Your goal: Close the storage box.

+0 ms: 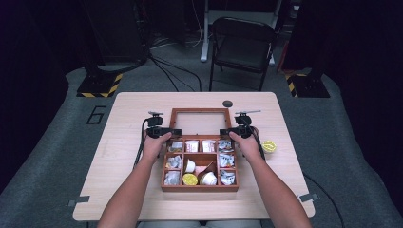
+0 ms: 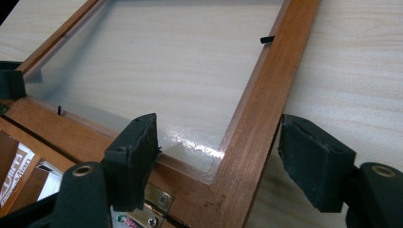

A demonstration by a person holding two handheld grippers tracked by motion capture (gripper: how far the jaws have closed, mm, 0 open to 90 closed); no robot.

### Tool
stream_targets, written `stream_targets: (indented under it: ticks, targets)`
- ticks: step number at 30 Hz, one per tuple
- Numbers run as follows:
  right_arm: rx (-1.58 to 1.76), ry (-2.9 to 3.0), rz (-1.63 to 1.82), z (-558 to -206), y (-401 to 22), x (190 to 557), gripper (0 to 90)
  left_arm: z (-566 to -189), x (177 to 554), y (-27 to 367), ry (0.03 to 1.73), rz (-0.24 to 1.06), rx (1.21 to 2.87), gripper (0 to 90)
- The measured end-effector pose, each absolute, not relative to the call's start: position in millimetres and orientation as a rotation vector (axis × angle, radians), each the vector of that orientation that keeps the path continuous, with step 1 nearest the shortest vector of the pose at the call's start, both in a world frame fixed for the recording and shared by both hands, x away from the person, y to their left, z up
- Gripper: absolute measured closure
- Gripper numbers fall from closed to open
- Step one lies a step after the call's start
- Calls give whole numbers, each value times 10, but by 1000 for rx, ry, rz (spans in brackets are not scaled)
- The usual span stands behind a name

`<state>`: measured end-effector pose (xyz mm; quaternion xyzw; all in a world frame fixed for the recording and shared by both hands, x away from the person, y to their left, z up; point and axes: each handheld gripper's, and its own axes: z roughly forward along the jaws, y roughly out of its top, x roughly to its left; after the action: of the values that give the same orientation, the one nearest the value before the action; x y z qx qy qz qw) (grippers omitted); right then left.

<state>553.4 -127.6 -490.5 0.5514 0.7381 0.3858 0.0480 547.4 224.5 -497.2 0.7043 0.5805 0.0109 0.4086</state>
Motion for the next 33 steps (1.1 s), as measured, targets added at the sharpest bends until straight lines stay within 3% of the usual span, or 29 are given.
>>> stream_targets:
  ticks: [19,33]
  targets:
    - [1756,2279,1168,-4926,-1230,5648,231,-5026,5522,2265,1459,-12,1736,299]
    - [1762,2258,1175,-4893,-1241,5646,262,-5009,5520,2271,1480,-9,1701,336]
